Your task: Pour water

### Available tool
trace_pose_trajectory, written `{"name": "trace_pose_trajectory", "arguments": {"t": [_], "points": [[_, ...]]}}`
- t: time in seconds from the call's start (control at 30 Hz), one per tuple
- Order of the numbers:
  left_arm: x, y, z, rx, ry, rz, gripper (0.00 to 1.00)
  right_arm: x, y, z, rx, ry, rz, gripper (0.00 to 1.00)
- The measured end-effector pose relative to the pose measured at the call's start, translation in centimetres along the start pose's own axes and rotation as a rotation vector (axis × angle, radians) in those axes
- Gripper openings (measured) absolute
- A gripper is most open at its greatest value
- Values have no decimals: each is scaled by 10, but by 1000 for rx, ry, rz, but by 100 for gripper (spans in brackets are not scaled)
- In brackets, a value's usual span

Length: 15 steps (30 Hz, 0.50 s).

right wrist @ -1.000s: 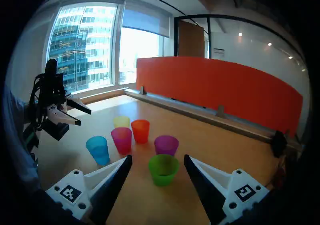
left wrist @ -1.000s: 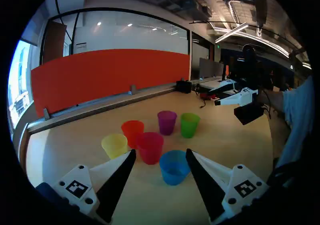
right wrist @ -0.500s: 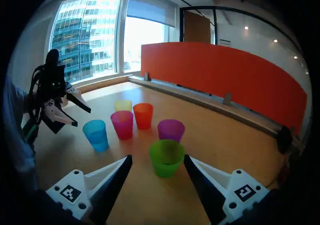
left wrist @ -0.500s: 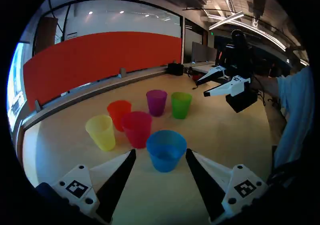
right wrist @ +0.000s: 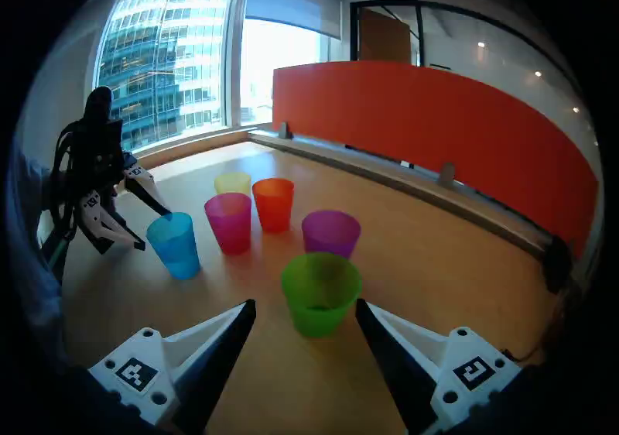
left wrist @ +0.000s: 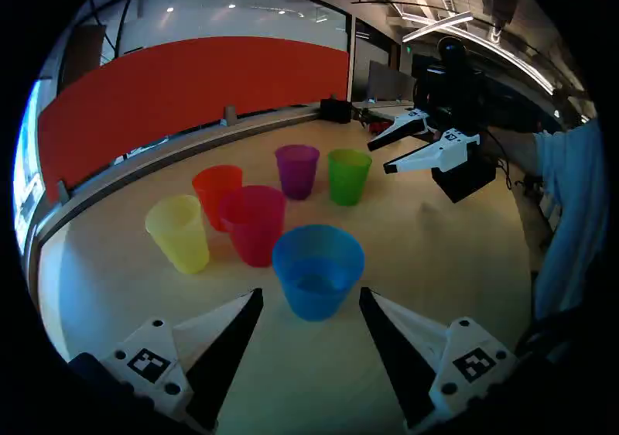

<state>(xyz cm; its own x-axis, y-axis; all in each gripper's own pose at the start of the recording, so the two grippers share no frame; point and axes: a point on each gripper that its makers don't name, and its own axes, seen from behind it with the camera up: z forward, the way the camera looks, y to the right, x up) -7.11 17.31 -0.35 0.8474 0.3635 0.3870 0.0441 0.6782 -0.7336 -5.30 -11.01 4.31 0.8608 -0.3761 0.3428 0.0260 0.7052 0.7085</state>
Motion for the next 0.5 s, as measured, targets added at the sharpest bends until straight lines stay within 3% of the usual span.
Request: {"name": "trace_pose_trajectory", "arguments": {"t": [0.5], "points": [[0, 7, 23, -36, -23, -5, 92, -12, 12, 26, -2, -56, -8, 100]]}}
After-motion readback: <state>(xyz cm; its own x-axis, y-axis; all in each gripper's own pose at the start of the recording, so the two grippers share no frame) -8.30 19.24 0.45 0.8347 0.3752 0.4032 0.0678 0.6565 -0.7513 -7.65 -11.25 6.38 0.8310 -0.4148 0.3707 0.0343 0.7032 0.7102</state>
